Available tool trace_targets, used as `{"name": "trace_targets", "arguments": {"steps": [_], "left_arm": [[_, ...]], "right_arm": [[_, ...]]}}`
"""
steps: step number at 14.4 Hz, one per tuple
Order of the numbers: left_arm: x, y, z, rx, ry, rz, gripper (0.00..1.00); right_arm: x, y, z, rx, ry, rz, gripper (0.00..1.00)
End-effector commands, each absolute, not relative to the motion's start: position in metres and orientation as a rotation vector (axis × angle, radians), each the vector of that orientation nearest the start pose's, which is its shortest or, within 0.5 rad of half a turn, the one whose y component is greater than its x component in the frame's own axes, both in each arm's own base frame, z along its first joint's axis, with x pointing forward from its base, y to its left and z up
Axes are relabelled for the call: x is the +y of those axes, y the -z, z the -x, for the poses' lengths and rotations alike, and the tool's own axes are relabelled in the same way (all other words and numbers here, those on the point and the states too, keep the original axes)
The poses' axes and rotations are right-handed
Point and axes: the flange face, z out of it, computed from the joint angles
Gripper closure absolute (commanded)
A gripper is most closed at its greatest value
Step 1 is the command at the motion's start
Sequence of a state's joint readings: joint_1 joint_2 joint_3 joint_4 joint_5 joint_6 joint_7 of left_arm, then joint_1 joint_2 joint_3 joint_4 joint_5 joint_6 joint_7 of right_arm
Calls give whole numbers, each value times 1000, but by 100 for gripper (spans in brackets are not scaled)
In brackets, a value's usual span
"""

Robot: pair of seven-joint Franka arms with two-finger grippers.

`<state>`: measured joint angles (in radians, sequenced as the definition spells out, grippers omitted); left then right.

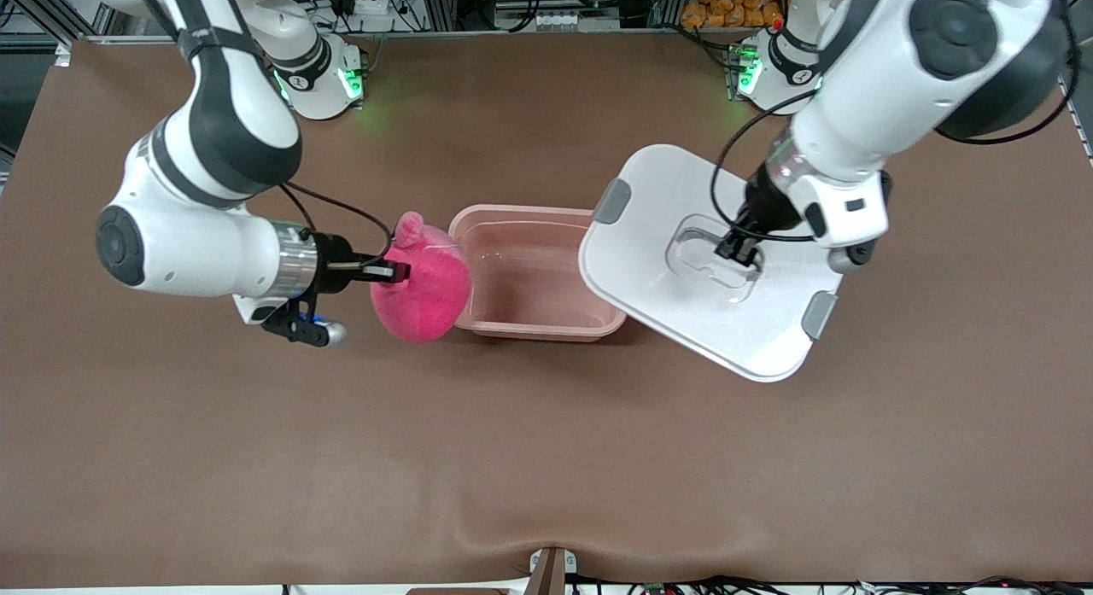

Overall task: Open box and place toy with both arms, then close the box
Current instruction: 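Lift the lid off with the left gripper while the right gripper lifts the toy, then move the pink toy over the open pink box with the right gripper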

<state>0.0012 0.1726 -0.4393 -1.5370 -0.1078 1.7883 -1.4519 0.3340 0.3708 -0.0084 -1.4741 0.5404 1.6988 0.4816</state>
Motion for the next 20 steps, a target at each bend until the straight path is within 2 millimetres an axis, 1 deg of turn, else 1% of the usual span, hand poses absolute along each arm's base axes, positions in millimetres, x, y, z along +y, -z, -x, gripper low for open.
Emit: {"name": "trace_targets", "arguments": {"steps": [1,2,4,5,6,8,11,12,13,17,19,20], "left_arm": [[-217,-582,-567,-1530,-228,2931,100],[-202,-581,-570,-1492,-239,2942,100],[-175,-576,-577,-1486,-271,2933,100],[-162,-573,-579,-1444,-283,2947,100],[-142,-567,-583,-1388,-303,2964,100],[-113,-558,-587,-1298,-334,2995,100],[-70,-531,-595,-1202,-378,3023,100],[-59,-524,-597,-1183,-393,3033,100],[-54,-516,-599,-1171,-412,3036,100],[-59,-504,-602,-1157,-455,3043,100],[-55,-499,-605,-1163,-462,3041,100],[-56,-498,-606,-1162,-456,3042,100]], "right_arm": [[277,-481,-601,402,-473,2634,100],[280,-481,-599,410,-481,2633,100],[288,-477,-595,418,-500,2638,100],[292,-472,-593,422,-514,2642,100],[297,-471,-591,427,-523,2642,100],[307,-470,-586,430,-535,2647,100],[322,-465,-577,400,-555,2657,100],[323,-466,-577,400,-554,2657,100],[324,-465,-576,397,-556,2658,100],[326,-456,-576,403,-583,2654,100],[332,-451,-571,394,-602,2655,100],[331,-448,-571,397,-607,2656,100]]}}
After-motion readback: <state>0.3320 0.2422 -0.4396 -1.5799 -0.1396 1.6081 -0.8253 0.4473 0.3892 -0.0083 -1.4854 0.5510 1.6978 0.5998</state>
